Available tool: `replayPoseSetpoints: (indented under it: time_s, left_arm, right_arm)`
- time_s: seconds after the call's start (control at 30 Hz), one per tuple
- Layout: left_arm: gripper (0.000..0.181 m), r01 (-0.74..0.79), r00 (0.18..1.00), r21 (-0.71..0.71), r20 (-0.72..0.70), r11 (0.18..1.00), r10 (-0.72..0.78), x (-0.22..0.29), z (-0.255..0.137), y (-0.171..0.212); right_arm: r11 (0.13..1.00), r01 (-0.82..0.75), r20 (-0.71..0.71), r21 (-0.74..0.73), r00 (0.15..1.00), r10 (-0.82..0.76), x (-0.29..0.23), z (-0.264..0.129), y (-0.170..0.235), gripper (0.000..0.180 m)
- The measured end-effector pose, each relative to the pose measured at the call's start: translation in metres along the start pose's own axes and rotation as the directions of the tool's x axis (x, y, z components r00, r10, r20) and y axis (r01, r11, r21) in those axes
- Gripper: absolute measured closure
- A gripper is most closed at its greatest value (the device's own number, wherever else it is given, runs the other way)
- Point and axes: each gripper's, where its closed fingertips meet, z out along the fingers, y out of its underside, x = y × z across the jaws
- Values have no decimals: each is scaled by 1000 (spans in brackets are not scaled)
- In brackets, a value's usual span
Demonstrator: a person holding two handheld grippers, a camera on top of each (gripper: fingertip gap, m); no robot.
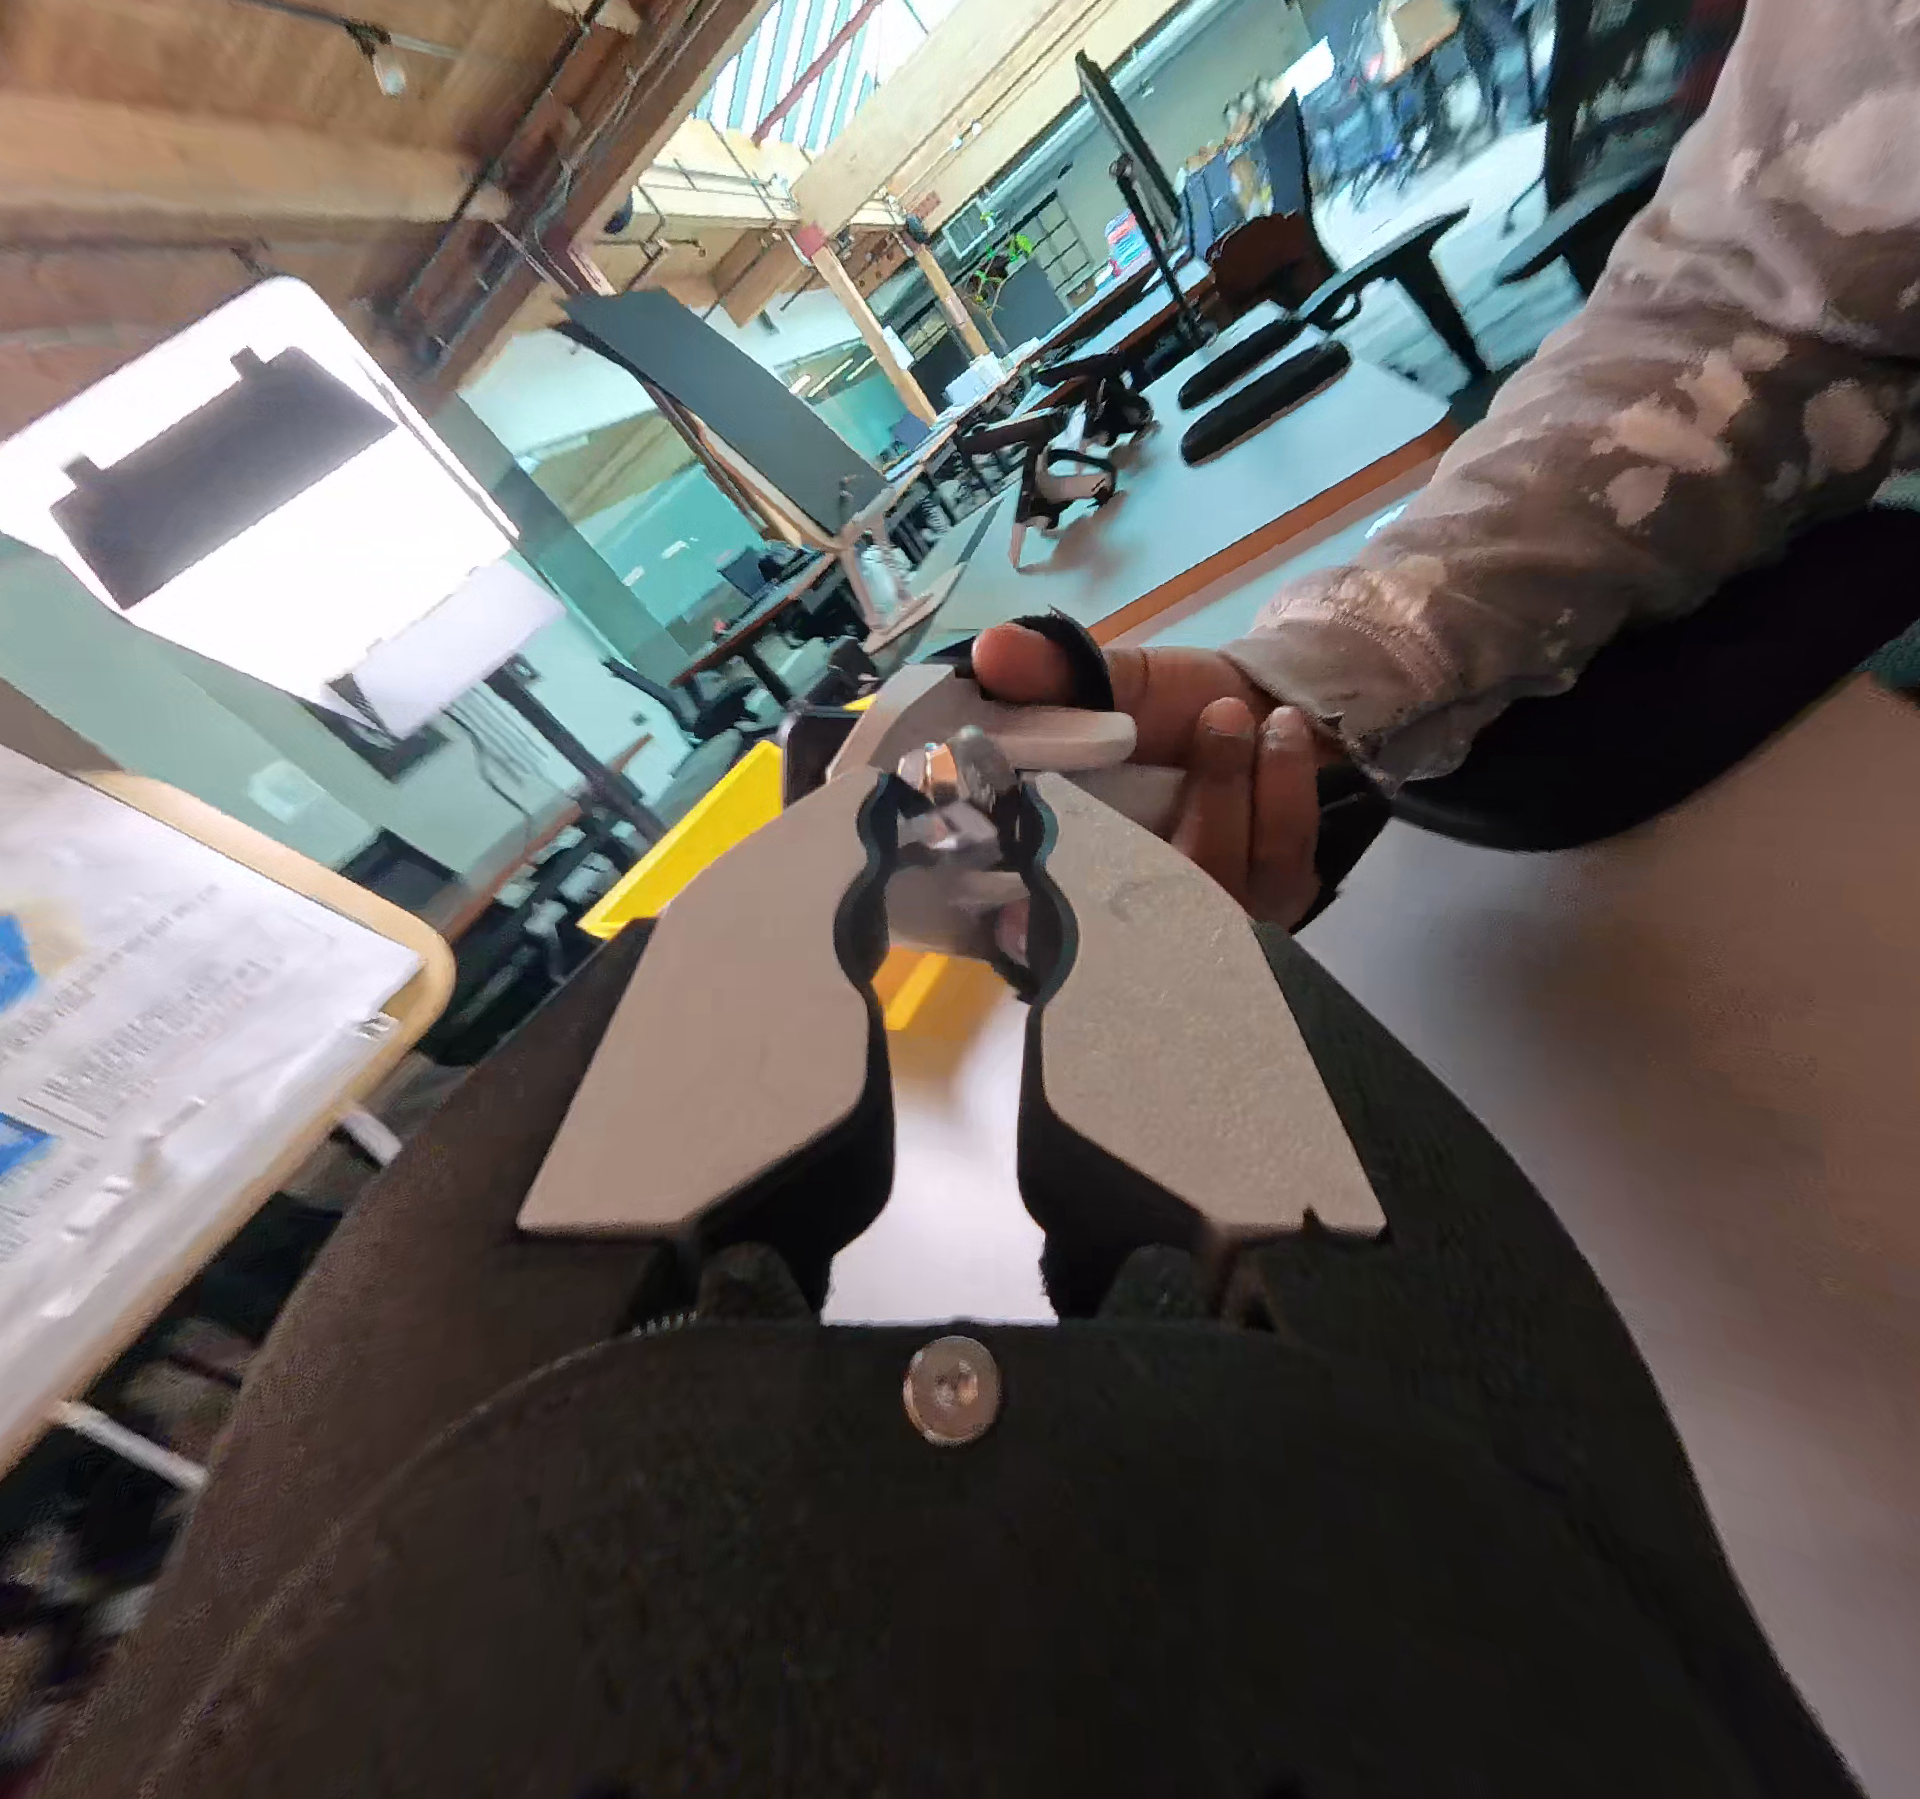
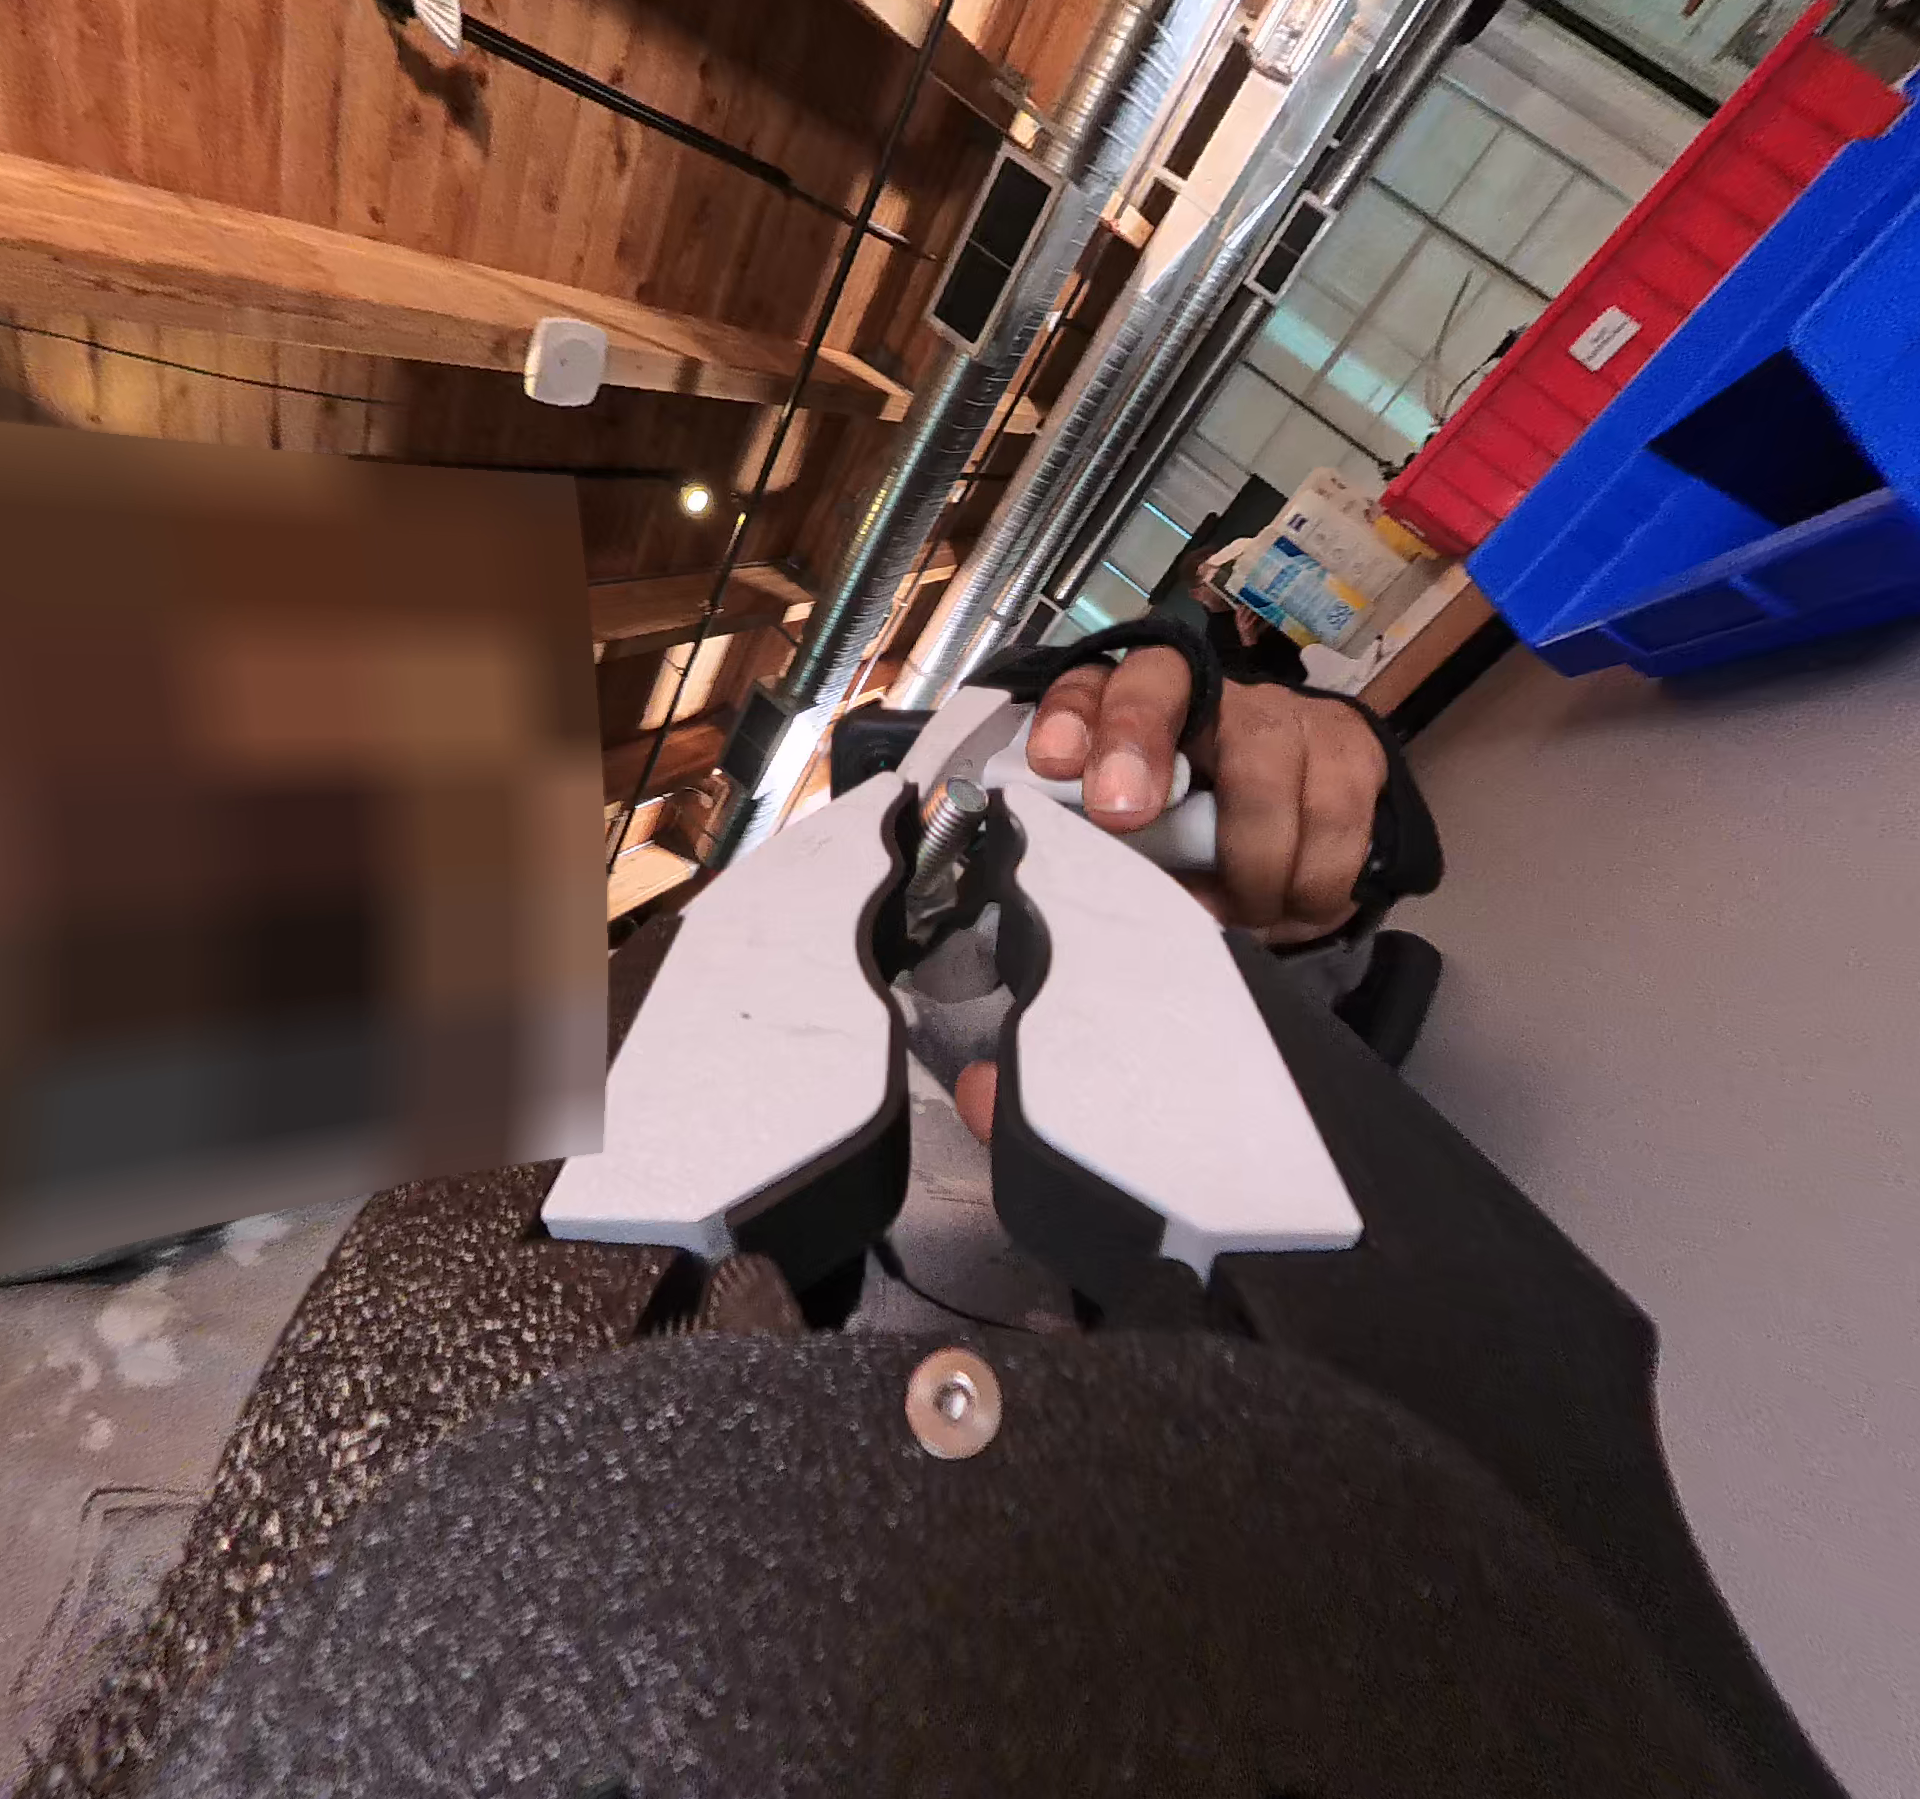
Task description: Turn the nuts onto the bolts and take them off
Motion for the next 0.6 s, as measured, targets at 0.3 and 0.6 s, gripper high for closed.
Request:
replayPoseSetpoints:
  time_s: [0.3,0.6]
  left_arm:
    - [143,710,697,-95,-44,698,-716,-10,5,50]
    - [160,823,542,-65,-209,565,-814,8,13,35]
  right_arm:
    - [816,548,-370,-186,730,-575,14,-27,-25,170]
    - [678,697,-286,-233,617,-733,1,-12,-7,170]
